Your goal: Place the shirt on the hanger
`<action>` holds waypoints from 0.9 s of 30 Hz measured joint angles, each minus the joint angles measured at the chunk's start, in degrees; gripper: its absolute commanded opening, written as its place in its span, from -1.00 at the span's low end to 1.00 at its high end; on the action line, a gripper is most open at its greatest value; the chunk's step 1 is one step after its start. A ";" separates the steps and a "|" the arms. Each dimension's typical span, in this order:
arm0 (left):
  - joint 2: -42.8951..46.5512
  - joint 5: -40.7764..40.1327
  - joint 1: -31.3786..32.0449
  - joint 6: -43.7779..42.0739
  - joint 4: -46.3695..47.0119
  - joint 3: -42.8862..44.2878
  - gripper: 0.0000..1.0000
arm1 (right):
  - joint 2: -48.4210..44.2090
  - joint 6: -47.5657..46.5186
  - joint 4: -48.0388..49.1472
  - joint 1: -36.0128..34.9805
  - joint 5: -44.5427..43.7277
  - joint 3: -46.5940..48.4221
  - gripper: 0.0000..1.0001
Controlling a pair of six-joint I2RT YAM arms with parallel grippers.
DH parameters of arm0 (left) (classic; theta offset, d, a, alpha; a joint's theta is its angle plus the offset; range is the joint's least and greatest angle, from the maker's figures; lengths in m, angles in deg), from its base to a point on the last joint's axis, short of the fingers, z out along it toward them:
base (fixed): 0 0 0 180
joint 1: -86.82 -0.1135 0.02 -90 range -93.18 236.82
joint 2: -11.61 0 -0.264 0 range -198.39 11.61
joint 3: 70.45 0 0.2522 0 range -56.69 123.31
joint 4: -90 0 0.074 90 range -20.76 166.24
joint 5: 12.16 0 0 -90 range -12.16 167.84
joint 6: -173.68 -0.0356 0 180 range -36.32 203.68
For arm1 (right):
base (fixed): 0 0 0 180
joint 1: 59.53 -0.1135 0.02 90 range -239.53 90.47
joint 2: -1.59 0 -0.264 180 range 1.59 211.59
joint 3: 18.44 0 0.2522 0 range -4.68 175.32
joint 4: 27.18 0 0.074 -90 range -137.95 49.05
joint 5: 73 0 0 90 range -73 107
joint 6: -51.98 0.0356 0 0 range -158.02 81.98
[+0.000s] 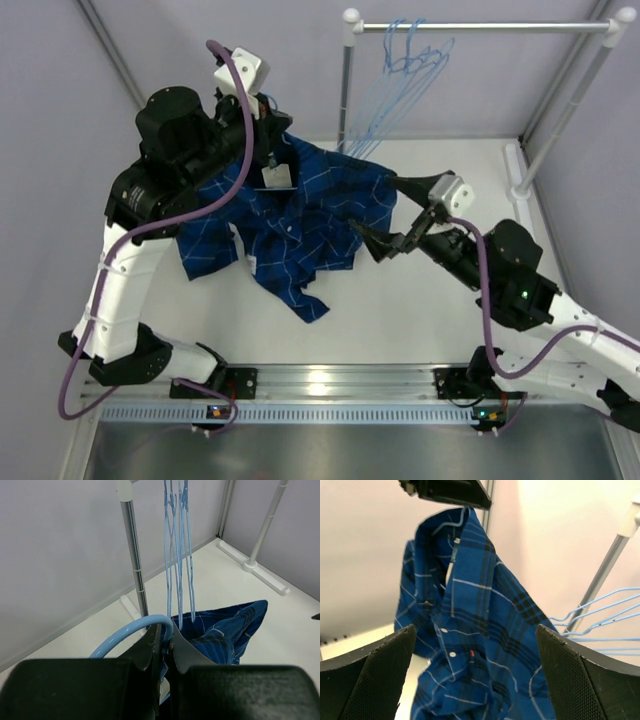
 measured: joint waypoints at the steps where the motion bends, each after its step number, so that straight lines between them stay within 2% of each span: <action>1: 0.02 0.15 0.00 0.26 -0.07 -0.17 -1.00 | 1.36 -0.59 -1.44 0.44 0.17 1.95 0.99; 6: -0.33 1.25 0.00 3.41 -0.02 -0.22 -1.00 | 7.80 -2.05 -8.87 1.62 0.04 11.04 0.99; 11: -1.05 2.95 0.00 5.55 0.59 -1.44 -1.00 | 10.43 -2.08 -12.92 2.16 -1.86 14.97 0.99; 17: -3.28 5.66 0.00 6.36 0.74 -2.16 -1.00 | 10.62 -2.78 -15.63 2.67 -2.16 15.41 0.99; 22: -2.78 6.73 0.00 7.82 0.94 -4.31 -1.00 | 8.48 -4.39 -14.99 7.69 4.76 15.52 0.99; 27: 0.74 6.67 0.00 9.20 1.11 -9.16 -1.00 | 12.79 -4.50 -14.88 13.99 14.51 19.56 0.99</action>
